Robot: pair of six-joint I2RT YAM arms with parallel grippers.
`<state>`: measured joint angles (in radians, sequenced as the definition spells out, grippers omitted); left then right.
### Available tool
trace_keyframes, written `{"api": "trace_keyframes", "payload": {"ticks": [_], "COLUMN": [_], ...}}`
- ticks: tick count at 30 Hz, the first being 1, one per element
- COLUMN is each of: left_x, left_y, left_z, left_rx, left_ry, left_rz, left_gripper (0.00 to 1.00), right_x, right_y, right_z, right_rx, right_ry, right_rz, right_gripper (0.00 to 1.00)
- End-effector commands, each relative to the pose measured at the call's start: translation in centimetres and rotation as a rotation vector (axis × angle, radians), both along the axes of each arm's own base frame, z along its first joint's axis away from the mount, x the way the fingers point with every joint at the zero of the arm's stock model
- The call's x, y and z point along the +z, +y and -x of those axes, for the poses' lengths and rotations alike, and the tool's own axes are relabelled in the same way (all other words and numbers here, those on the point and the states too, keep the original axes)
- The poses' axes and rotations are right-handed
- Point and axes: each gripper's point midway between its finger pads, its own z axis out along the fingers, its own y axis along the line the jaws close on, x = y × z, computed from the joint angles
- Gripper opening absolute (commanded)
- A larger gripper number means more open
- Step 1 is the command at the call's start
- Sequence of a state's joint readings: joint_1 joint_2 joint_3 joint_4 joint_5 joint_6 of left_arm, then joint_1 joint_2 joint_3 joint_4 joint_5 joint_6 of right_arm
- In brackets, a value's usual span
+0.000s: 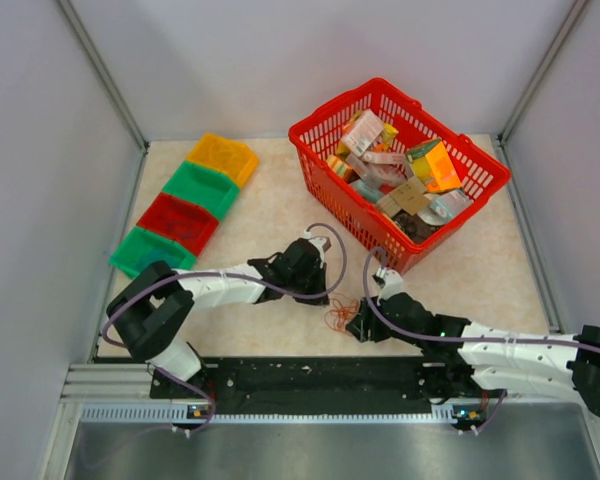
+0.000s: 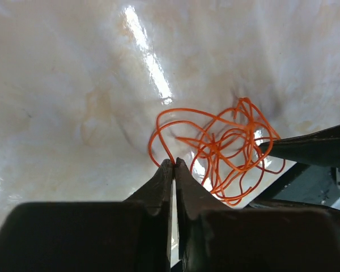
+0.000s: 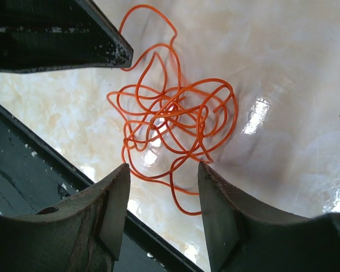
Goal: Untangle the cables
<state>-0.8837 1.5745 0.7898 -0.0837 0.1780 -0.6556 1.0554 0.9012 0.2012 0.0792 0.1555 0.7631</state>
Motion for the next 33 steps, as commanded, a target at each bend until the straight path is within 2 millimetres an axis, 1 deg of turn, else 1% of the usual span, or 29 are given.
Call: {"api": "trace_keyframes", "payload": {"ticks": [1,4,6,7,8,9,11,12,13,16,18,20,22,24,26,28,29,33], "left_x": [2.1,3.5,5.1,6.3,7.4,8.9,11.9,13.5,15.7,19.8,22.3,24.8,27.4,30.1,32.9,35.7,36.7,40.7], "left_y": [-0.5,0.7,1.1,1.1,1.7,1.7,2.4,2.9,3.5,4.4,4.6,5.4,7.3,9.6,11.5,13.9,15.2,21.4], "left_z": [-2.2,-2.8,-3.2,-3.3,-3.9,-4.2,-4.8,-5.0,-5.1,-5.2,-4.9,-4.8,-5.2,-5.5,-5.2,-4.9,-4.8,-4.1], "left_rx": [0.008,0.018,0.024,0.026,0.052,0.055,0.093,0.115,0.131,0.142,0.133,0.14,0.183,0.243,0.276,0.328,0.362,0.56], "left_ry": [-0.101,-0.16,-0.207,-0.229,-0.273,-0.308,-0.39,-0.433,-0.487,-0.603,-0.666,-0.719,-0.786,-0.866,-0.947,-1.027,-1.063,-1.178], "left_rz": [-0.018,-0.058,-0.057,-0.044,-0.054,-0.037,-0.011,0.012,0.046,0.113,0.165,0.174,0.137,0.099,0.09,0.08,0.058,-0.022], "left_gripper": [0.0,0.0,0.0,0.0,0.0,0.0,0.0,0.0,0.0,0.0,0.0,0.0,0.0,0.0,0.0,0.0,0.0,0.0], "right_x": [0.9,0.6,0.6,0.6,0.6,0.4,0.1,0.1,0.0,-0.5,-0.7,-0.8,-0.9,-1.1,-1.5,-1.8,-1.8,-1.9], "right_y": [-0.2,-1.0,-1.1,-1.1,-1.1,-1.0,-1.0,-0.8,-0.6,-0.1,0.3,0.6,0.8,0.7,0.3,-0.4,-0.8,-2.2], "right_z": [-0.8,-0.8,-0.8,-0.8,-0.8,-0.7,-0.7,-0.7,-0.7,-0.6,-0.6,-0.6,-0.6,-0.8,-0.9,-1.2,-1.4,-1.9], "right_rx": [-0.034,-0.045,-0.047,-0.049,-0.051,-0.055,-0.06,-0.064,-0.058,-0.04,-0.023,-0.015,-0.011,-0.024,-0.048,-0.086,-0.108,-0.178], "right_ry": [-0.024,-0.039,-0.047,-0.049,-0.049,-0.043,-0.034,-0.031,-0.026,-0.009,-0.003,0.004,0.011,0.015,0.02,0.023,0.019,0.002], "right_rz": [-0.003,0.009,-0.004,-0.01,-0.018,-0.027,-0.035,-0.044,-0.049,-0.033,-0.02,-0.011,-0.002,0.01,0.024,0.047,0.056,0.077], "right_gripper": [0.5,0.48,0.44,0.41,0.37,0.33,0.2,0.19,0.19,0.21,0.21,0.2,0.16,0.09,0.0,0.0,0.0,0.0]}}
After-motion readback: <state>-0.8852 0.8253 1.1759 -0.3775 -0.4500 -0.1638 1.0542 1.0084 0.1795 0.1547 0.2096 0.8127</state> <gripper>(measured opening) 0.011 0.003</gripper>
